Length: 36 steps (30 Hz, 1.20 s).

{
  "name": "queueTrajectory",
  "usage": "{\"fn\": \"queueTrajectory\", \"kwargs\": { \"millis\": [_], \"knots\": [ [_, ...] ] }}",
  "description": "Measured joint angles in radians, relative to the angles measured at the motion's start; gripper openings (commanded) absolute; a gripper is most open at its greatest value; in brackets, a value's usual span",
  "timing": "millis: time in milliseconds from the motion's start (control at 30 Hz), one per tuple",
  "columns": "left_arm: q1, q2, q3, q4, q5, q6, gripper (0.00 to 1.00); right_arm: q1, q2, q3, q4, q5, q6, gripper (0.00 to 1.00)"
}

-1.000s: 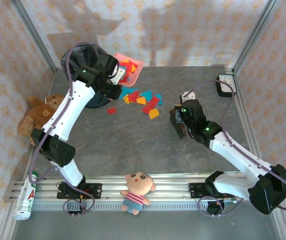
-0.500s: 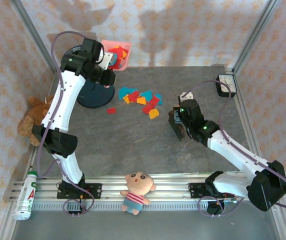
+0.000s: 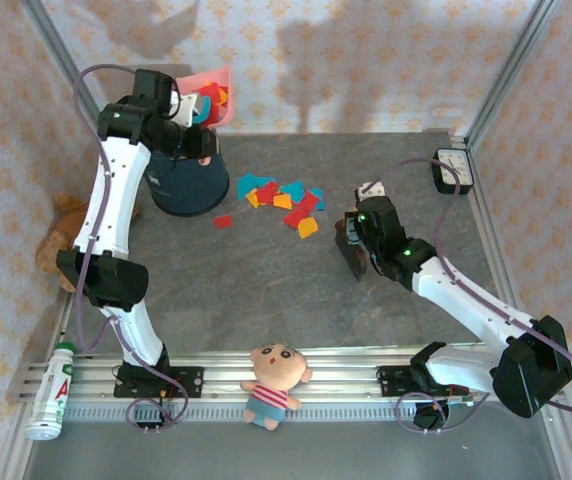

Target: Sweep away the paper scraps from the table

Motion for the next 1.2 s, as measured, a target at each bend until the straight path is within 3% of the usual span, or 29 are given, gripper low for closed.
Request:
{"fn": "queueTrajectory", "kwargs": {
  "millis": [500,1200],
  "knots": [
    [0.110,-0.019,-0.201,0.288,0.270,-0.270,0.00,0.000,0.000,0.000,0.000,0.000,0.003,0.00],
    [0.154,-0.108,-0.480,0.773,0.420,-0.673,0.00,0.000,0.027,0.013,0.014,-0.011,0.004,0.00]
  ]
}}
